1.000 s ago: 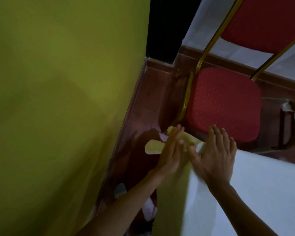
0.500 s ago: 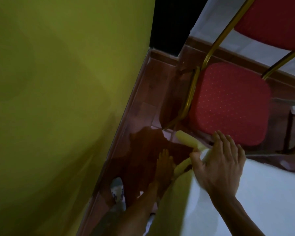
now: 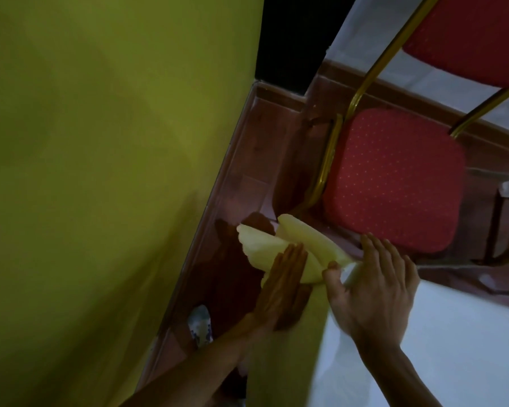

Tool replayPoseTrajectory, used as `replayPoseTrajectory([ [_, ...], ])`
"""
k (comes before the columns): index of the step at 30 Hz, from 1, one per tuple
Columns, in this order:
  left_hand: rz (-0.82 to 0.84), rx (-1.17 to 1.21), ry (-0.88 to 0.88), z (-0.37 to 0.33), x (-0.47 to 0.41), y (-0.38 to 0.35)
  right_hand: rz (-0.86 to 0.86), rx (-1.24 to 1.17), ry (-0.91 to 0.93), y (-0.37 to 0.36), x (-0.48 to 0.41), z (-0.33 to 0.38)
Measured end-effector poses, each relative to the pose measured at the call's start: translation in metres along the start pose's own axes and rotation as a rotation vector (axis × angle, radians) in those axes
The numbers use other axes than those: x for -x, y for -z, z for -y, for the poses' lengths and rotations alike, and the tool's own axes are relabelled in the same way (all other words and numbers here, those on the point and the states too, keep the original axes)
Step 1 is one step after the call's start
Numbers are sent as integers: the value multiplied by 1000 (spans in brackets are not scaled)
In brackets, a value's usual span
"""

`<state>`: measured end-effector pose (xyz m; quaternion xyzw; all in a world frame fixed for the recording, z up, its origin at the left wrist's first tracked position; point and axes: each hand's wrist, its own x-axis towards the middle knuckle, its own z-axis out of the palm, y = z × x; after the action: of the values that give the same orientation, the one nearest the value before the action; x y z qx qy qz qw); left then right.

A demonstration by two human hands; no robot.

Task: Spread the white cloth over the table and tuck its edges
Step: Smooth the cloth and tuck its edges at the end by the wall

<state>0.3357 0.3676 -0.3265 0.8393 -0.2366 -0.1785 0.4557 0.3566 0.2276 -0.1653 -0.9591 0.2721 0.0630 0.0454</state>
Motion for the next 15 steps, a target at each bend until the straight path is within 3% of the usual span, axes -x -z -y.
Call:
replayPoseTrajectory([
  [2,213,-190,92,49,-16,-12,-10,-6,3,-1,0,0],
  [3,243,-248,315,83,-35,-19,-13,-7,5,-1,0,-1],
  [5,333,-110,497,160,-48,-39,-19,-4,12,-2,0,-1],
  [6,391,-90,462,170,-31,-44,-25,-3,13,-2,-1,-2],
  [9,225,-234,245,102,16,-12,-35,-7,12,-2,1,-3],
  [13,57,-6,-10,31,4,24,-27,-8,15,-2,2,-2],
  [15,90,12,-81,11,-4,31,-28,-8,17,-2,3,-2],
])
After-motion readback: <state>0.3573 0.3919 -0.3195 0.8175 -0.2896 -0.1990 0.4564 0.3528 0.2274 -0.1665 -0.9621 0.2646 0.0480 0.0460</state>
